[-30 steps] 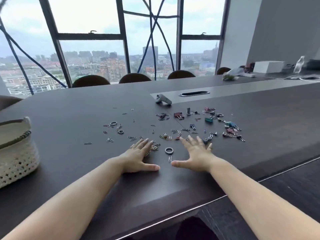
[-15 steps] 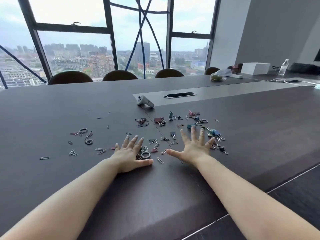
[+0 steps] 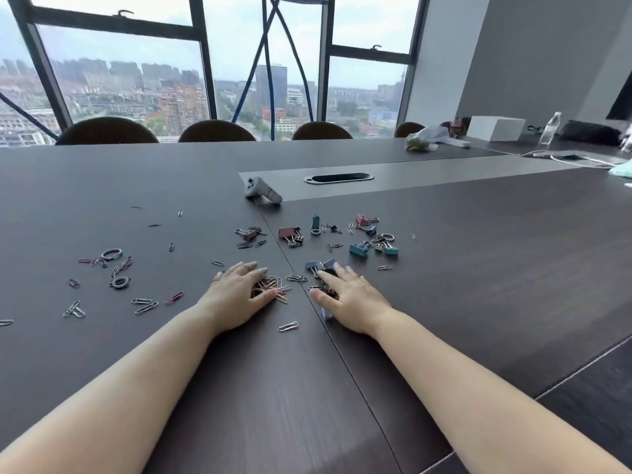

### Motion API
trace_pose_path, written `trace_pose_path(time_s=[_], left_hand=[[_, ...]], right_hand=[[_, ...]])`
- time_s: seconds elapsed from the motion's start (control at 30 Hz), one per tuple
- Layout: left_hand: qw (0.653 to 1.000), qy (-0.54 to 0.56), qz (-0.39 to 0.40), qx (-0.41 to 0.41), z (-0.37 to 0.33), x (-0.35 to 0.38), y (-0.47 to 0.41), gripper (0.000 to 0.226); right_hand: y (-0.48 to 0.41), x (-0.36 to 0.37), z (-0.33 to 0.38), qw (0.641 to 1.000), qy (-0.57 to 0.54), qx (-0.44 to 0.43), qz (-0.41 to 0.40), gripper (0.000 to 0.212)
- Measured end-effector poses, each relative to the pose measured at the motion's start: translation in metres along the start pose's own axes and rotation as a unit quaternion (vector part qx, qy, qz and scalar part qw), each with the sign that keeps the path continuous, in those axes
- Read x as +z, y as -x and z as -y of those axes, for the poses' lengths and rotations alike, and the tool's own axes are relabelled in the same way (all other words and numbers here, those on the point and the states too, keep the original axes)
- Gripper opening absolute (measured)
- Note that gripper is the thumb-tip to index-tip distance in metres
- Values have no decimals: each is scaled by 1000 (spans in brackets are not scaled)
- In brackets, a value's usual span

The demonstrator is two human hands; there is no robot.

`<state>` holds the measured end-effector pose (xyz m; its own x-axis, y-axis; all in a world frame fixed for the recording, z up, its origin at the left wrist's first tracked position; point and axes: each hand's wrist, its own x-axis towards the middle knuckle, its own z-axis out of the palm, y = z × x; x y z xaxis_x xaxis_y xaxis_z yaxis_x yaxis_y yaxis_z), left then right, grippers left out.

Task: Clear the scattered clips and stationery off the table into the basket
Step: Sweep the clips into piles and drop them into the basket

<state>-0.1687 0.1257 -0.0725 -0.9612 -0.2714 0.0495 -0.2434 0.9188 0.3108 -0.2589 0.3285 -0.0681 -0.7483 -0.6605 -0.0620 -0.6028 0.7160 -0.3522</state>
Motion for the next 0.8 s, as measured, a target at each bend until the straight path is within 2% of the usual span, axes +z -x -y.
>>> trace_pose_path(time_s=[0.1, 0.2, 0.27, 0.33, 0.47, 0.57, 0.67, 0.73, 0.8], left_hand=[[1000, 8, -14, 21, 2, -2, 0, 60], [1000, -3, -21, 12, 4, -5, 1, 62], [1000, -12, -22, 1, 5, -6, 0, 62], [999, -19, -24, -10, 7, -5, -2, 61], [999, -2, -26, -39, 13, -3, -7, 57], [999, -4, -17, -35, 11, 0, -10, 55], [1000, -14, 0, -16, 8, -1, -19, 58], [999, -48, 22, -2, 10, -3, -29, 62], [997, -72, 32, -6, 11, -4, -41, 65]], right_hand=[[-7, -8, 0, 991, -121, -37, -51, 51], [-30, -22, -30, 984, -51, 61, -158, 53], [-46, -29, -54, 975, 16, 158, -152, 62], [-59, -32, -70, 973, 37, 203, -105, 72], [-76, -28, -64, 985, 51, 156, -53, 69], [-77, -22, -42, 997, 43, 47, -41, 59], [-77, -18, -33, 995, -37, -51, -75, 45], [-83, -21, -45, 985, -69, -34, -153, 41], [-94, -31, -72, 974, -13, 72, -213, 47]])
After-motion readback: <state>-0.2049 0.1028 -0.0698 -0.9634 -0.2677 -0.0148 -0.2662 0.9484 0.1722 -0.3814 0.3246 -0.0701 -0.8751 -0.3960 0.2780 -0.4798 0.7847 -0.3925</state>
